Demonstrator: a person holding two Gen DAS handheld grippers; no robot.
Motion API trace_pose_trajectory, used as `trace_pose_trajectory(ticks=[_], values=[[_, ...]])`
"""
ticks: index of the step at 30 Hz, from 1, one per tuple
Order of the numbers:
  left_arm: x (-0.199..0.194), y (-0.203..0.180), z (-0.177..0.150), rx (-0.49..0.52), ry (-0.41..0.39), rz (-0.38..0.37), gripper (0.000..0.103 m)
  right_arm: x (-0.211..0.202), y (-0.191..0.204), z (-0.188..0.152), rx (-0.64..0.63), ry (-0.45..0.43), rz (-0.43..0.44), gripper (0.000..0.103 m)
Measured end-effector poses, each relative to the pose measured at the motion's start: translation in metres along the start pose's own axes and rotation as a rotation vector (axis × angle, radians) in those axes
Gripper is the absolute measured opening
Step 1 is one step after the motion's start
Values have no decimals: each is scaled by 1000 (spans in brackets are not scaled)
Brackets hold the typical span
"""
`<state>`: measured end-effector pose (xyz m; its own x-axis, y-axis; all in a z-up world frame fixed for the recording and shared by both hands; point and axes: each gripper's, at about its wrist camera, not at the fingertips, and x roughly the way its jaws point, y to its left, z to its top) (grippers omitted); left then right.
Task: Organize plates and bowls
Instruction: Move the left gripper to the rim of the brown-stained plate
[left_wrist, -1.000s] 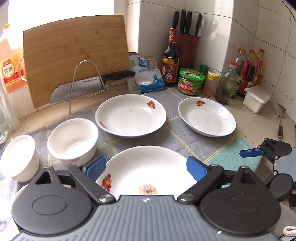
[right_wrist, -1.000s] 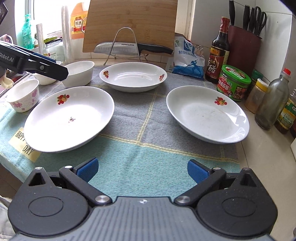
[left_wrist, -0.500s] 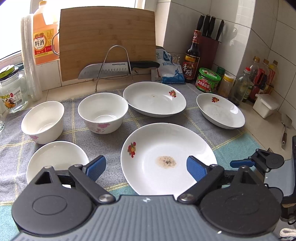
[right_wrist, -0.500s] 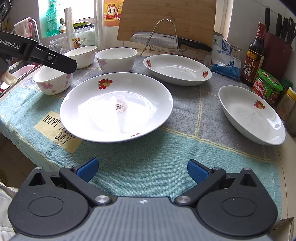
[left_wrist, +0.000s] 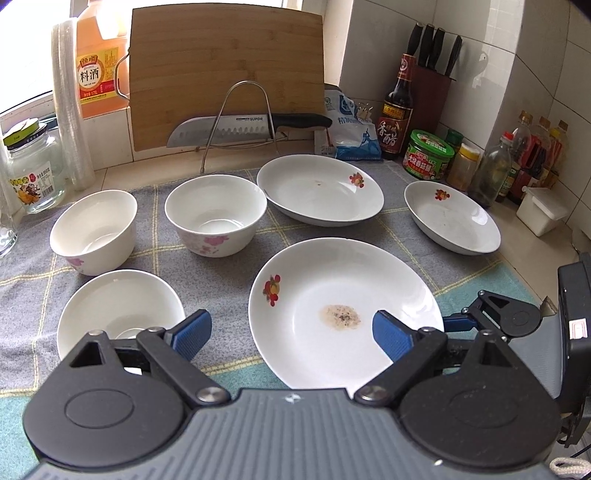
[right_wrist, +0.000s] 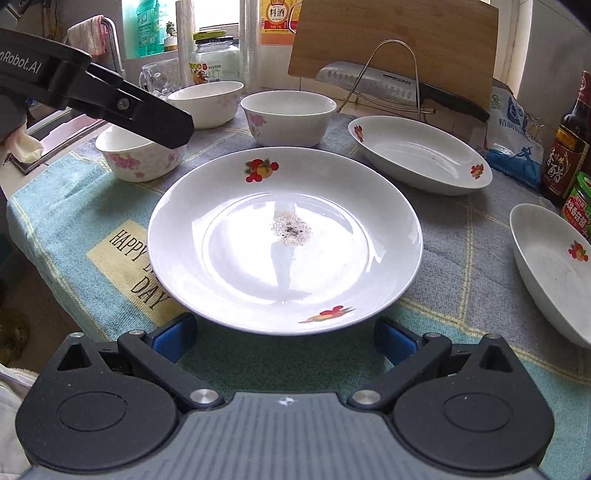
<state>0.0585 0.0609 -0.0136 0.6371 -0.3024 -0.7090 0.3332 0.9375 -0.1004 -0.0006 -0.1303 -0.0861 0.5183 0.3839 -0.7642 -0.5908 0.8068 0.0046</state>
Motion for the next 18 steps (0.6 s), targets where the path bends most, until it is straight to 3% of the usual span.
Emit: trace_pose_trajectory(ticks=[9, 18], values=[[15, -6, 12, 48, 28, -15, 94, -4, -5, -10, -25, -63, 30, 103], [45, -14, 35, 195, 95, -28, 94, -7, -10, -24, 20, -169, 23, 103]])
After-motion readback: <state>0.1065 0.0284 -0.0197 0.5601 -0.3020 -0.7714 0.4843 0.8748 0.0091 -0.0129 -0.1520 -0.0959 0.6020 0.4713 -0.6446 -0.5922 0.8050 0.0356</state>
